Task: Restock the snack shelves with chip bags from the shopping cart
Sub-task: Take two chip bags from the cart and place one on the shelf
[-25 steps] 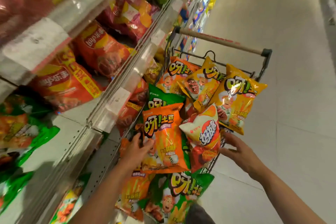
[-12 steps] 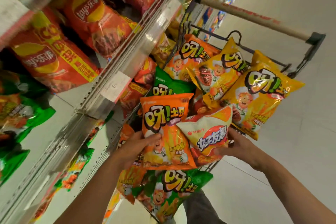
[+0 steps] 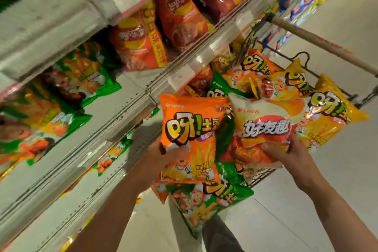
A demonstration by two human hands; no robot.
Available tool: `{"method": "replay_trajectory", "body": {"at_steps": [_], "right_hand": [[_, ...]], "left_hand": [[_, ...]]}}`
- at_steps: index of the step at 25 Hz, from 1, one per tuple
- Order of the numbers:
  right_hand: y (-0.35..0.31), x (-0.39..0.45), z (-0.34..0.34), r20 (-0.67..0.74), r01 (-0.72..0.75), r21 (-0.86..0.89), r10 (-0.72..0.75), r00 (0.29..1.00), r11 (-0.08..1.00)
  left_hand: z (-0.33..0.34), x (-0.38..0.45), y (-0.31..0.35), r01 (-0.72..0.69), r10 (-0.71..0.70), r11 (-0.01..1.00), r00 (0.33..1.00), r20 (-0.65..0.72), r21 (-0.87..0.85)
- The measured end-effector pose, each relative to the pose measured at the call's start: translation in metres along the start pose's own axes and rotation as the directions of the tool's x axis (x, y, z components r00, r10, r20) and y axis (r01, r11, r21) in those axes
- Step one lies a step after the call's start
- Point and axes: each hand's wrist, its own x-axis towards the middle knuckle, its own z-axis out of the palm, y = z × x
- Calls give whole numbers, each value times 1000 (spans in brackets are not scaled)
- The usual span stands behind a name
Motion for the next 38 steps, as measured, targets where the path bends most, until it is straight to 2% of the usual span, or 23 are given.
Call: {"method": "replay_trajectory", "body": {"at_steps": [4,7,11,13,15,19,25,31,34,38], "right_hand": [[-37,-37,42,-76,124,-49,-127,989,991],[-47,-77,88,-51,201,-84,-205,977,976],[-34,-139,170,77,210,-152,-200,977,966],[-24,-170,216,191,235,-201,-198,961,951],[-12,-201,266,330,254,-147,-194,924,956],[-3,-257,356,477,332,-251,-183,860,909],[5,-324,455,694,458,-234,-182,696,858],[19,-373,536,819,405,-219,-59,571,888],[34,-387,573,843,401,-231,-24,538,886],[50,-402,615,894,326,-209,45,445,922]], "left_hand": [[-23,-62,-20,-167,161,985,981,-111,-45],[-45,-124,-42,-283,251,951,941,-229,-123],[-93,-220,-98,-331,256,925,906,-337,-188],[-118,-272,-130,-364,258,910,872,-415,-199],[-139,-331,-157,-393,248,901,814,-525,-183],[-173,-431,-195,-432,185,886,663,-725,-169],[-186,-545,-238,-544,53,800,485,-873,-253],[-189,-615,-275,-598,-65,747,367,-928,-289],[-202,-637,-294,-603,-116,731,351,-929,-319],[-228,-656,-308,-595,-168,725,336,-927,-347]]}}
